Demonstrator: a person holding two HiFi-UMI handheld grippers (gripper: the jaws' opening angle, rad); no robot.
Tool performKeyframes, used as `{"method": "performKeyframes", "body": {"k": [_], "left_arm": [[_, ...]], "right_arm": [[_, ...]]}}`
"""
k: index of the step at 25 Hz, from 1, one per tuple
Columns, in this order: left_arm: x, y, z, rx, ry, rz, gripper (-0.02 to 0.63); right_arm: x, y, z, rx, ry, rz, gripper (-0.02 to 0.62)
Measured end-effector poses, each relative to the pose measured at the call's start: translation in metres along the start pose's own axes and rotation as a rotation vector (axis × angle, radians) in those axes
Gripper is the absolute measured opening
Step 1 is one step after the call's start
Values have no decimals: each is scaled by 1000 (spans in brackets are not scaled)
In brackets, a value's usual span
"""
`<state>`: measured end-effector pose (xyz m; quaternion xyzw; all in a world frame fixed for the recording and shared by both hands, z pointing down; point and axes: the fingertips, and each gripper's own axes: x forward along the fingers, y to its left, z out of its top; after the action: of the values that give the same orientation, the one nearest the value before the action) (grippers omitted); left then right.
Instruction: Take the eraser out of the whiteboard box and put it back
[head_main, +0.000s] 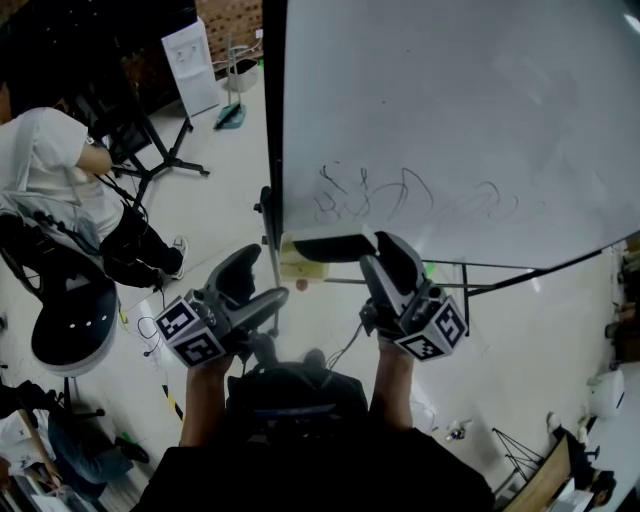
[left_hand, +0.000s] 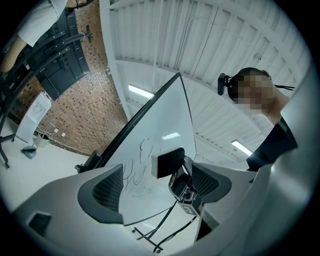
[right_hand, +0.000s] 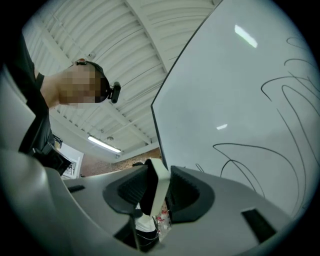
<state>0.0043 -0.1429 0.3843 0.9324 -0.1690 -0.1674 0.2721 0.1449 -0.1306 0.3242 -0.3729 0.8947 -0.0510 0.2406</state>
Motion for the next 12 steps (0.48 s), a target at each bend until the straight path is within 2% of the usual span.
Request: {"method": "performKeyframes", "body": {"k": [12], "left_arm": [[3,-10,4,11,-5,-14,428]], "right_arm": [[-11,3,38,89,-174,15,158]]}}
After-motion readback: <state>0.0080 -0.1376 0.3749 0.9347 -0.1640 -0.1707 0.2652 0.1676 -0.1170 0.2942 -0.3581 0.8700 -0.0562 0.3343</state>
